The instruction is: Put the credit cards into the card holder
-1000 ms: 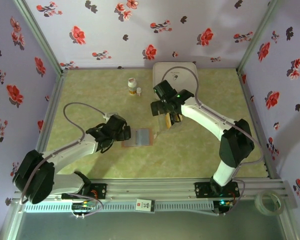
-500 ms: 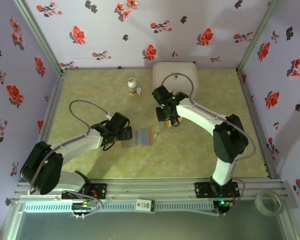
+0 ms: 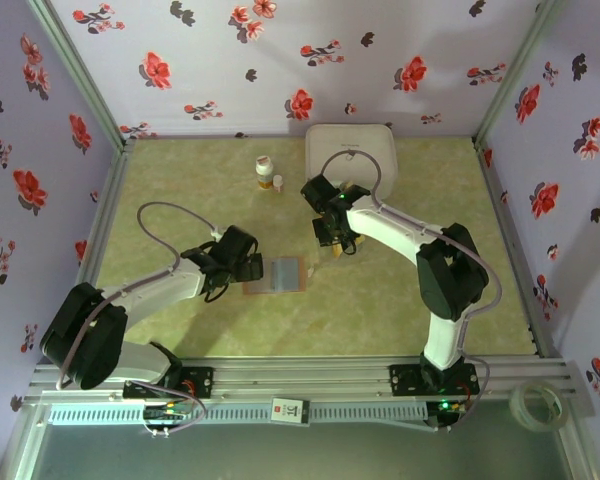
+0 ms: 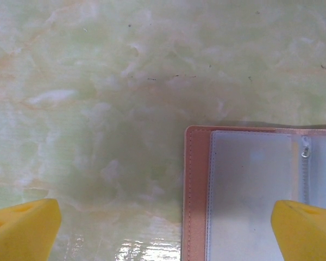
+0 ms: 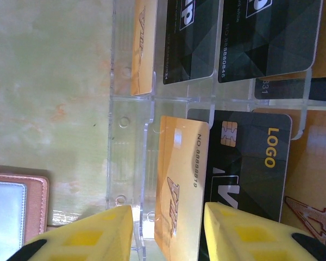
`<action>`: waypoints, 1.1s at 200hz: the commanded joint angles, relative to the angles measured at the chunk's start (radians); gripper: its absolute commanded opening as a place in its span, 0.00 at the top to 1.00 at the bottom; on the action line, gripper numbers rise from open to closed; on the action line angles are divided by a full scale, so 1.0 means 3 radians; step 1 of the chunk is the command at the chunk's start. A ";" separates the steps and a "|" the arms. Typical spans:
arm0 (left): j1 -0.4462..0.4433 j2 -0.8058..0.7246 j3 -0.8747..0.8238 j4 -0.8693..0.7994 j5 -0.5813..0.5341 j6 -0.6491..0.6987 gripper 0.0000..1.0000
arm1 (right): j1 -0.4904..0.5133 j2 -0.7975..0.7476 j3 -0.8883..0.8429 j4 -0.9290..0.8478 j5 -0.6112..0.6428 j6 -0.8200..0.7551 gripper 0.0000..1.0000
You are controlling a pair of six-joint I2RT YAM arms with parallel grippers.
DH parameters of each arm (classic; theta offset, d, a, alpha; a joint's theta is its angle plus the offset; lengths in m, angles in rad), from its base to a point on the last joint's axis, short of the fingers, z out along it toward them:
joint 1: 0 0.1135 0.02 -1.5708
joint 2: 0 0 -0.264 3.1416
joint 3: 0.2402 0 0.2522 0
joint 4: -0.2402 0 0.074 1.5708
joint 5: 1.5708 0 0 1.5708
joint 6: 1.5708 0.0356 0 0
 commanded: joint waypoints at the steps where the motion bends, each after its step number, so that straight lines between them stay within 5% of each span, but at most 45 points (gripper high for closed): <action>1: 0.0032 -0.0035 -0.0062 0.0040 0.0014 -0.0011 0.00 | 0.0019 0.0062 0.0076 -0.0103 0.0064 0.0007 0.60; 220: 0.0049 -0.0056 -0.0097 0.0068 0.0044 -0.0037 0.00 | 0.0027 0.0121 0.0102 -0.0067 -0.0082 -0.0004 0.88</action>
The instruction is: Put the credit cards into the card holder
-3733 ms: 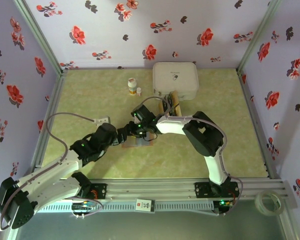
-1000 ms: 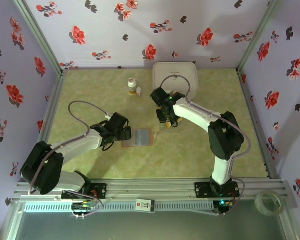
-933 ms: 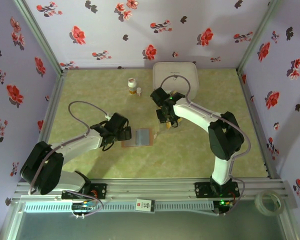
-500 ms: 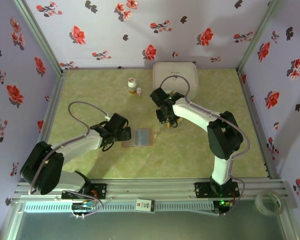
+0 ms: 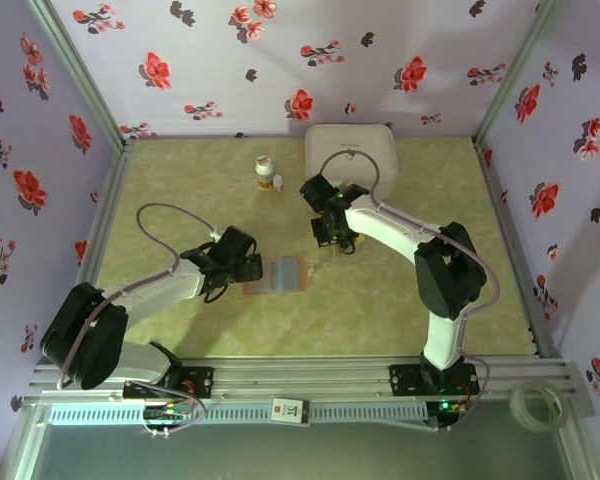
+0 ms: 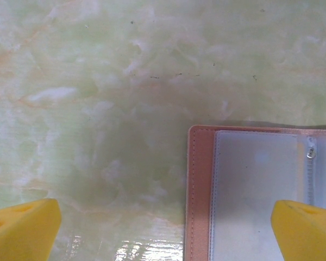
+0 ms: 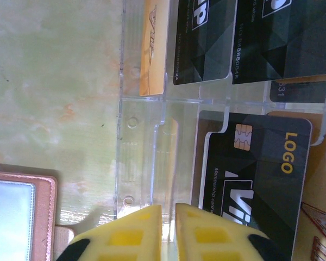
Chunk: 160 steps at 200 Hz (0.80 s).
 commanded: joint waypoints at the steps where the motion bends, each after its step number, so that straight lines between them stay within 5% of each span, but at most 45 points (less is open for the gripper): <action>1: 0.0026 -0.0056 -0.0056 0.0018 0.0020 -0.0038 0.00 | 0.0017 0.0076 0.0059 -0.0063 -0.0006 -0.0005 0.88; 73: 0.0027 -0.0064 -0.0062 0.0032 0.0017 -0.0038 0.00 | 0.0001 0.0105 0.0047 -0.0063 -0.0045 -0.0013 0.94; 104: 0.0027 -0.0063 -0.0058 0.0029 0.0018 -0.0032 0.00 | -0.0008 0.0119 0.0039 -0.0062 -0.0041 -0.0006 0.84; 160: 0.0028 -0.0066 -0.0063 0.0032 0.0021 -0.0033 0.00 | -0.0017 0.0115 0.0025 -0.0056 -0.0049 -0.0006 0.86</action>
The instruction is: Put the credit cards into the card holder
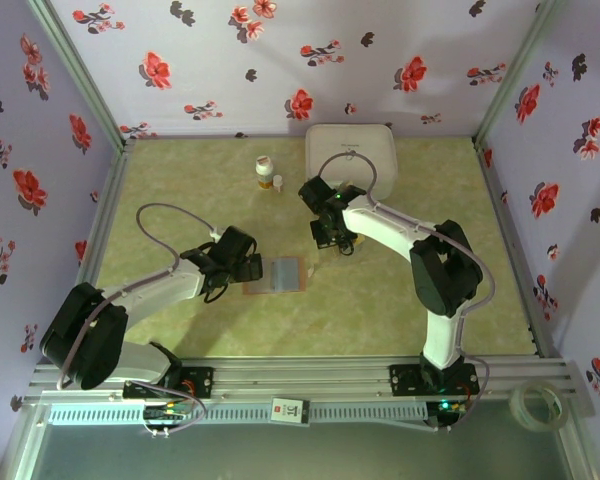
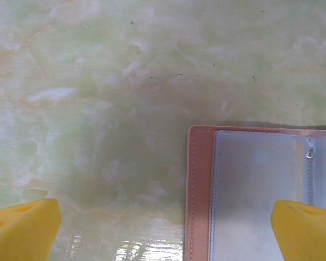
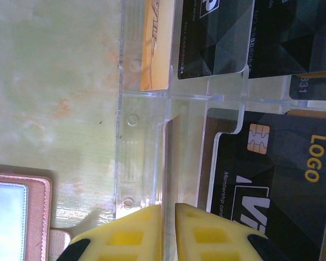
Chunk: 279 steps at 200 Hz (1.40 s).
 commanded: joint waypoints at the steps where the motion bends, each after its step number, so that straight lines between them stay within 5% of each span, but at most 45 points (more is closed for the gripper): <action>1: 0.0024 -0.0063 -0.0063 0.0027 0.0020 -0.0031 0.00 | -0.0014 0.0029 0.0023 -0.0057 -0.0028 -0.0005 0.86; 73: 0.0025 -0.0054 -0.0063 0.0040 0.0029 -0.0043 0.00 | -0.0018 -0.0040 0.0076 -0.0104 -0.0001 -0.0040 0.92; 124: 0.0024 -0.0053 -0.0064 0.0042 0.0033 -0.0047 0.00 | -0.0019 -0.0022 0.0080 -0.0124 0.0005 -0.0055 0.85; 188: 0.0026 -0.0059 -0.0073 0.0045 0.0039 -0.0047 0.00 | -0.0018 -0.0036 0.0096 -0.0138 -0.0014 -0.0072 1.00; 279: 0.0044 -0.0094 0.0019 -0.0072 -0.0015 0.0023 0.00 | -0.0018 -0.0532 0.0346 -0.0300 -0.0253 -0.0109 1.00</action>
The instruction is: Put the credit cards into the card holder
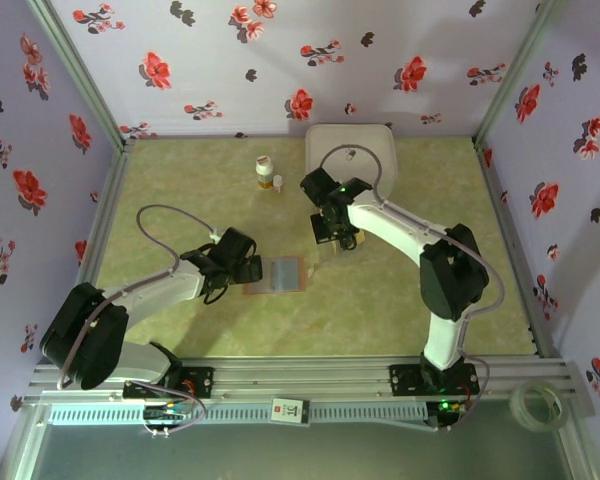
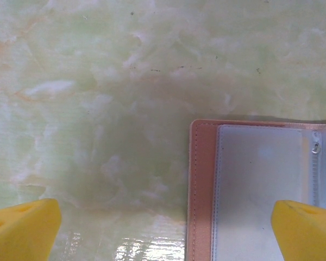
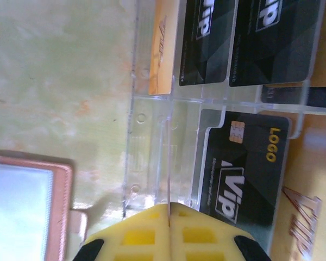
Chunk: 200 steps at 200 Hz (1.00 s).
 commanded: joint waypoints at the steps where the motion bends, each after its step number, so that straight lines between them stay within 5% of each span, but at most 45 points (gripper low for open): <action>1: 0.0042 -0.0094 0.0062 -0.0092 -0.0040 0.0038 0.00 | -0.0015 -0.0338 0.0133 -0.0069 -0.0176 -0.0035 1.00; 67: 0.0080 -0.0036 0.0273 -0.0353 -0.0123 0.0150 0.00 | -0.0015 -0.1045 -0.0766 0.1576 -0.1036 0.0536 1.00; 127: 0.0085 0.0121 0.0411 -0.0529 -0.0199 0.0244 0.00 | -0.0010 -0.1088 -0.1727 0.3104 -0.1650 0.1097 1.00; 157: 0.0085 0.0216 0.0379 -0.0478 -0.0205 0.0241 0.00 | 0.0022 -0.0992 -0.2231 0.3968 -0.1750 0.1403 1.00; 200: 0.0085 0.0323 0.0303 -0.0381 -0.0222 0.0206 0.00 | 0.0231 -0.0892 -0.2587 0.4338 -0.1506 0.1392 1.00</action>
